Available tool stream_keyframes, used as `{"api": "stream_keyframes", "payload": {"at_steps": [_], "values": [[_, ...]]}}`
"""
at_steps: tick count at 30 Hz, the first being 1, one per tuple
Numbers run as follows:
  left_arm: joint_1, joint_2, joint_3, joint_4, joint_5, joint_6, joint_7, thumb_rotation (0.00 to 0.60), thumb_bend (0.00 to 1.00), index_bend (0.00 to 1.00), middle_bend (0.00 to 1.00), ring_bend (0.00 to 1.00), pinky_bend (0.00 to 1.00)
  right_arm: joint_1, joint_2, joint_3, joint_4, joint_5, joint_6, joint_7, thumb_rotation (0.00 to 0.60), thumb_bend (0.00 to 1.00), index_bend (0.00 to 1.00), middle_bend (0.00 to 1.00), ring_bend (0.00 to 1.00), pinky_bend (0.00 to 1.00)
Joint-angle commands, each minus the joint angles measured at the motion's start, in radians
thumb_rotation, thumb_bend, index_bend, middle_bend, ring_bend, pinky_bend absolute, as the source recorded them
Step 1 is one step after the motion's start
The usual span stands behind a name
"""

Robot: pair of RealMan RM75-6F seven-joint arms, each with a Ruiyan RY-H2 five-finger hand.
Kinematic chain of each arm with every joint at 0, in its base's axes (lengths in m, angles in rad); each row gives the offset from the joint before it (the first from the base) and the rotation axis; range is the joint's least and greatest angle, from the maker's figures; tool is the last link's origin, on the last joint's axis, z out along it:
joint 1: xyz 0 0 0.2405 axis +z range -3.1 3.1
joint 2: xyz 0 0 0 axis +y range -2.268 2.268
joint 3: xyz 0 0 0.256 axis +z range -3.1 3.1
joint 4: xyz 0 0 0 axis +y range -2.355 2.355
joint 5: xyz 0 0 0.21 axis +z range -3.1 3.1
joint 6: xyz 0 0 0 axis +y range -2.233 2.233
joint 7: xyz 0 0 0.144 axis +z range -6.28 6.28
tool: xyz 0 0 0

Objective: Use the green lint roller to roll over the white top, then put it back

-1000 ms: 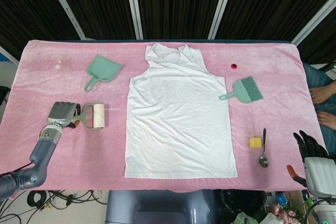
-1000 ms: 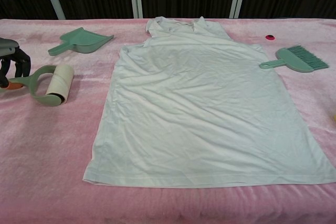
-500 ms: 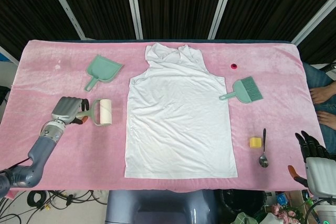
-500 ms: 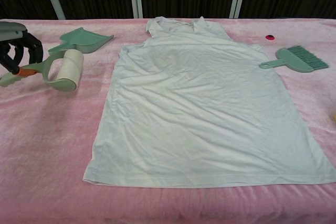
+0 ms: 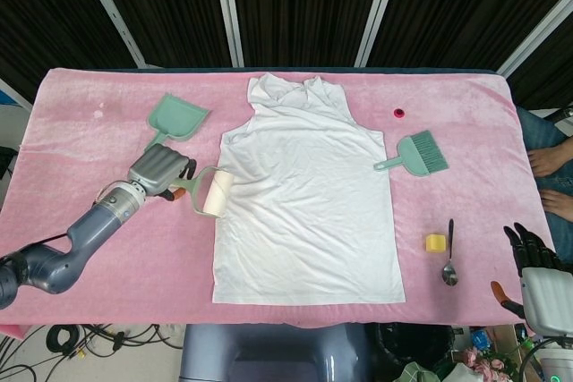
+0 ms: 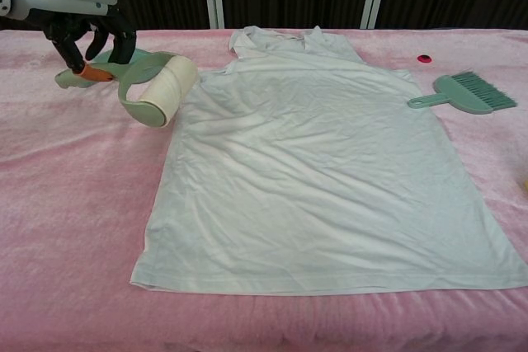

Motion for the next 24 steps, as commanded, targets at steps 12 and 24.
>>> {"api": "stream_keyframes", "payload": {"at_steps": [12,24], "values": [[-0.206,-0.231,0.104,0.19,-0.399,0.036,0.281,0.6,0.54,0.69,0.61,0.52,0.73,0.0,0.003,0.008,-0.004,0.018,-0.004,0.011,0.6,0.18,0.0,0.05,0.1,0.21],[-0.229,-0.315,0.112,0.248,-0.419,0.06,0.294,0.6,0.54,0.69,0.62,0.52,0.73,-0.003,0.007,0.008,-0.007,0.02,-0.003,0.017,0.6,0.18,0.0,0.05,0.1,0.21]]}}
